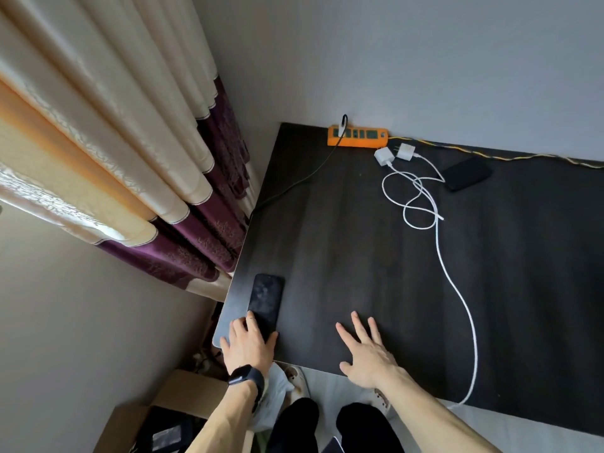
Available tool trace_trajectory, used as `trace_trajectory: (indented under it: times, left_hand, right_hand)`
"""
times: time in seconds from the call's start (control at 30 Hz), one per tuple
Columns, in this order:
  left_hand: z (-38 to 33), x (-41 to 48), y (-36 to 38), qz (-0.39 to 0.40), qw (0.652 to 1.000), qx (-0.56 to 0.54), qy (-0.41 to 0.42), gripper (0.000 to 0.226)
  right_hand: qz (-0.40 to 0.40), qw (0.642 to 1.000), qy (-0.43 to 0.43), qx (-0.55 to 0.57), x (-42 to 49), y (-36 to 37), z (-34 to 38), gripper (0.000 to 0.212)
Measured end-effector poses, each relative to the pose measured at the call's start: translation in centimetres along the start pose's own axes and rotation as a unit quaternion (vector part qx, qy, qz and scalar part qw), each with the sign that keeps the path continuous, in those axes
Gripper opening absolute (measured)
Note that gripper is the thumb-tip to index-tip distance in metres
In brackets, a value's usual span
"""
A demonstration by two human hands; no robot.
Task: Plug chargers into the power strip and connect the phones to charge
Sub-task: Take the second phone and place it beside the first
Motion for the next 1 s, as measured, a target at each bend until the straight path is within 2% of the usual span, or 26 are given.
trace_trajectory:
  times: [0.17, 0.4, 0.53, 0.73, 0.83, 1.0]
  left_hand:
    - [-4.1, -1.2, -1.3, 0.008, 1.000, -0.016, 0.005, 0.057]
    - [-16.5, -5.1, -3.2, 0.011, 0.988, -0.098, 0.116, 0.058]
    - [-22.2, -6.1, -4.3, 0.019, 0.977, -0.120, 0.174, 0.058]
    - [-27.1, -4.0, -6.2, 0.038, 0.969, -0.125, 0.210, 0.056]
    - [-30.3, -0.9, -7.3, 0.049, 0.966, -0.117, 0.224, 0.056]
    - [-35.1, 4.3, -8.8, 0.080, 0.963, -0.098, 0.236, 0.055]
  right_hand:
    - [0.004, 0.999, -0.044, 0.027, -1.3, -3.4, -2.9, 0.067]
    - [-0.110, 0.984, -0.084, 0.116, -5.6, -7.2, -9.1, 0.055]
    - [-0.166, 0.966, -0.071, 0.186, -7.4, -9.1, -13.0, 0.050]
    - [-0.222, 0.939, -0.038, 0.260, -7.3, -12.8, -16.6, 0.048]
    - [-0.243, 0.919, -0.016, 0.311, -5.9, -15.0, -18.2, 0.048]
    - [-0.255, 0.906, 0.028, 0.337, -2.9, -18.8, -20.1, 0.049]
Point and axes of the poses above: each hand's wrist, its own x-axis towards the middle knuckle, its own y-axis out of the palm, z = x × y, the point moved 7 cm from there along x, towards the middle knuckle, and after that the axes turned 2 degrees about z, right-handed, at the moved point
